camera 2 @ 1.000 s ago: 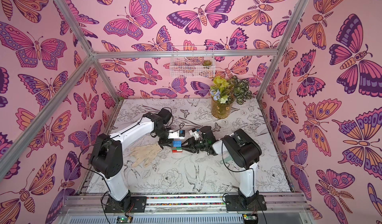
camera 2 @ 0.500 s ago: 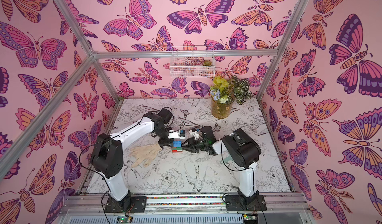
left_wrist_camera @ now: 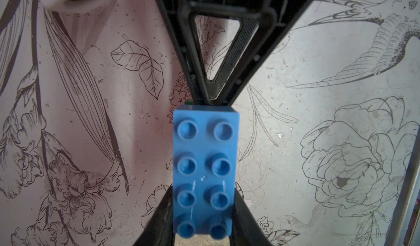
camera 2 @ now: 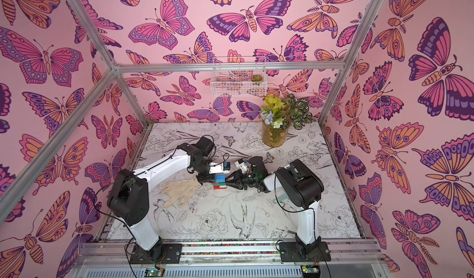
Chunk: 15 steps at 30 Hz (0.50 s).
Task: Assemble the number 5 with lego
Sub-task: Assemble the lego brick with the lego brick.
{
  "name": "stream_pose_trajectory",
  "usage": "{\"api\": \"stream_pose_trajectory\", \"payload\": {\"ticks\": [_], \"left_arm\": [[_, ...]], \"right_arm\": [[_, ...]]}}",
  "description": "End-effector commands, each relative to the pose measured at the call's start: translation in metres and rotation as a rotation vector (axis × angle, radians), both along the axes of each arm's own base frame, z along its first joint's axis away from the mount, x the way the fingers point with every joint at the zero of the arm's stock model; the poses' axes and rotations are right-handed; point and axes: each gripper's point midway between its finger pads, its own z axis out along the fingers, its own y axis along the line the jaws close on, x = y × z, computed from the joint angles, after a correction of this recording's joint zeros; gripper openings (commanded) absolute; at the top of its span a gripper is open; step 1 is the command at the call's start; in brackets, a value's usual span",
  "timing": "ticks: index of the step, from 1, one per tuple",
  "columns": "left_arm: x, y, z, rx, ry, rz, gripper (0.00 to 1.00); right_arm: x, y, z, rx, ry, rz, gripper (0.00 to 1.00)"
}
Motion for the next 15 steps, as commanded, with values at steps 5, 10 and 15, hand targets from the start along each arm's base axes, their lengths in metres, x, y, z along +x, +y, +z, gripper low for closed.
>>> {"api": "stream_pose_trajectory", "payload": {"ticks": [5,10,15], "left_arm": [[-0.011,0.011,-0.065,0.131,0.072,0.030,0.08],[-0.007,0.010,-0.053,0.119,0.071,0.043,0.19],[-0.005,0.011,-0.045,0.117,0.068,0.052,0.34]], "right_arm": [[-0.007,0.007,-0.021,-0.059,0.047,0.004,0.38],[-0.008,0.007,-0.020,-0.061,0.044,0.005,0.38],[-0.008,0.007,-0.019,-0.061,0.041,0.007,0.38]]}}
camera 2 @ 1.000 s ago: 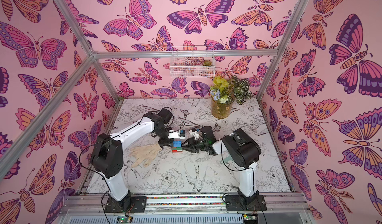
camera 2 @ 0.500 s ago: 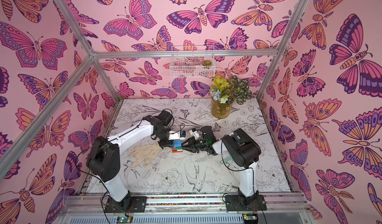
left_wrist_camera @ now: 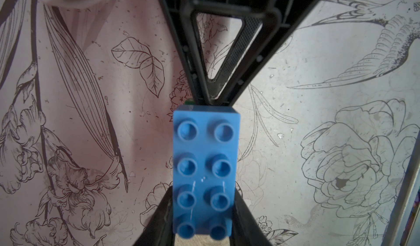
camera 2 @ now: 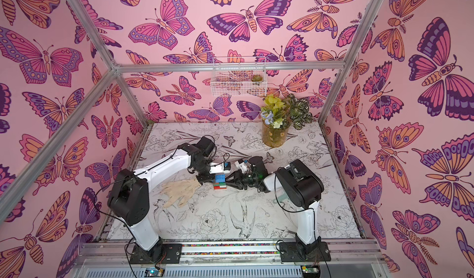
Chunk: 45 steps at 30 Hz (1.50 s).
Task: Assemble the number 5 with lego
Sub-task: Assemble the lego brick with the lego brick.
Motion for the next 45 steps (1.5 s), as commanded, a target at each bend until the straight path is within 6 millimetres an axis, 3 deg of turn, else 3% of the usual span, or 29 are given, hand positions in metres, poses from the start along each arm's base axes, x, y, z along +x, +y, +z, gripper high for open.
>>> {"api": "stream_pose_trajectory", "payload": {"ticks": [1,3,4,5,22,32,45], "left_arm": [[-0.005,0.011,-0.048,0.108,0.073,0.041,0.39],[-0.005,0.012,-0.045,0.114,0.061,0.039,0.48],[-0.004,0.013,-0.043,0.115,0.055,0.043,0.68],[-0.003,0.014,-0.041,0.119,0.044,0.043,1.00],[0.016,0.008,0.001,0.047,-0.104,0.072,1.00],[0.007,0.015,0.012,0.016,-0.136,0.084,1.00],[0.025,0.017,0.035,-0.110,-0.215,0.295,1.00]], "right_arm": [[-0.008,0.007,-0.019,-0.059,0.042,0.007,0.38],[-0.009,0.007,-0.019,-0.061,0.043,0.008,0.38],[-0.009,0.006,-0.018,-0.062,0.040,0.007,0.38],[-0.008,0.006,-0.018,-0.062,0.039,0.007,0.38],[-0.010,0.006,-0.004,-0.069,0.013,0.016,0.39],[-0.007,0.005,0.010,-0.044,-0.007,0.016,0.40],[0.004,-0.005,0.023,0.000,-0.022,-0.002,0.40]]}}
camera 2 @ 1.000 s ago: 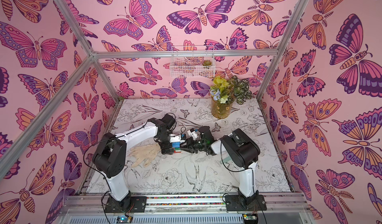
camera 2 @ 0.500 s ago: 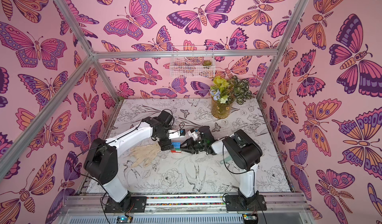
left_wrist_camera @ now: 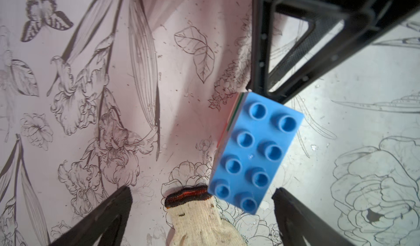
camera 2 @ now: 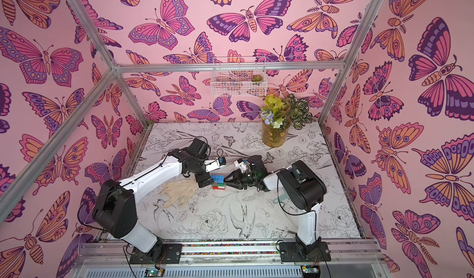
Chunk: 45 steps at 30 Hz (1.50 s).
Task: Assemble the number 5 with lego
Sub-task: Assemble the lego brick with the lego brick, then adjust the lego brick at the center of the board.
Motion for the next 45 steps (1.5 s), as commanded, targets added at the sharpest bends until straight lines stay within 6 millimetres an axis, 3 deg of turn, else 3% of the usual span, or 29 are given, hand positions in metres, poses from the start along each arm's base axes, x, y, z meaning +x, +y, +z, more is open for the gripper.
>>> {"api": "stream_pose_trajectory", "payload": {"ticks": [1,13,20,23,31,45], "left_arm": [[0.005,0.000,0.010,-0.059,-0.037,0.078,1.00],[0.001,0.018,0.035,-0.225,-0.199,0.285,1.00],[-0.022,0.027,0.051,-0.418,-0.307,0.427,1.00],[-0.034,0.020,0.052,-0.513,-0.338,0.459,0.99],[-0.059,0.003,0.013,-0.511,-0.364,0.469,1.00],[-0.071,0.002,-0.028,-0.603,-0.366,0.482,1.00]], "right_arm": [[0.002,-0.003,0.016,0.020,-0.029,0.007,0.40],[0.003,-0.022,0.020,-0.029,-0.047,0.002,0.39],[-0.004,-0.034,0.021,-0.068,-0.053,0.002,0.39],[-0.008,-0.038,0.017,-0.090,-0.051,-0.005,0.39],[0.005,-0.034,0.002,-0.097,-0.038,-0.039,0.37],[0.047,-0.007,-0.007,-0.085,-0.028,-0.043,0.32]]}}
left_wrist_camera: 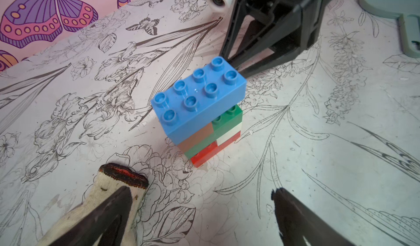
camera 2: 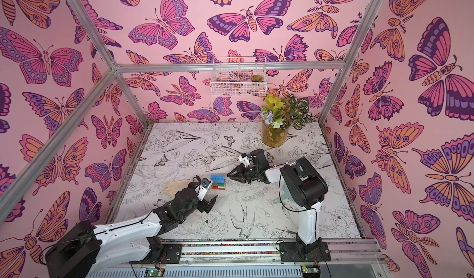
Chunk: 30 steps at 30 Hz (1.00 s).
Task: Assemble the number 5 with lego
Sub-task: Adjust the lego brick at the center of the board.
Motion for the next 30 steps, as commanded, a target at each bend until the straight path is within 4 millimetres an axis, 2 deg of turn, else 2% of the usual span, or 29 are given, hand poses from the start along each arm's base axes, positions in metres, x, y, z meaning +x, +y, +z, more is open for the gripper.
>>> {"api": "stream_pose_trajectory", "payload": {"ticks": [1,8,10,14,26,30], "left_arm": [[0.003,-0.004,0.005,-0.068,-0.041,0.013,1.00],[0.004,-0.013,-0.002,-0.132,-0.065,-0.005,1.00],[0.005,-0.012,-0.011,-0.124,-0.057,0.001,1.00],[0.005,-0.010,-0.013,-0.125,-0.067,0.008,1.00],[0.000,-0.016,-0.015,-0.173,-0.092,-0.036,1.00],[0.001,-0.018,-0.013,-0.185,-0.118,-0.042,1.00]], "right_arm": [[0.009,0.008,-0.001,0.004,0.004,0.003,0.32],[-0.004,0.016,-0.008,-0.005,0.025,0.036,0.32],[-0.009,0.017,-0.011,-0.007,0.032,0.041,0.32],[-0.018,0.017,-0.017,-0.012,0.049,0.046,0.33],[-0.043,0.015,-0.026,-0.019,0.084,0.052,0.32],[-0.045,0.013,-0.028,-0.024,0.085,0.050,0.32]]}}
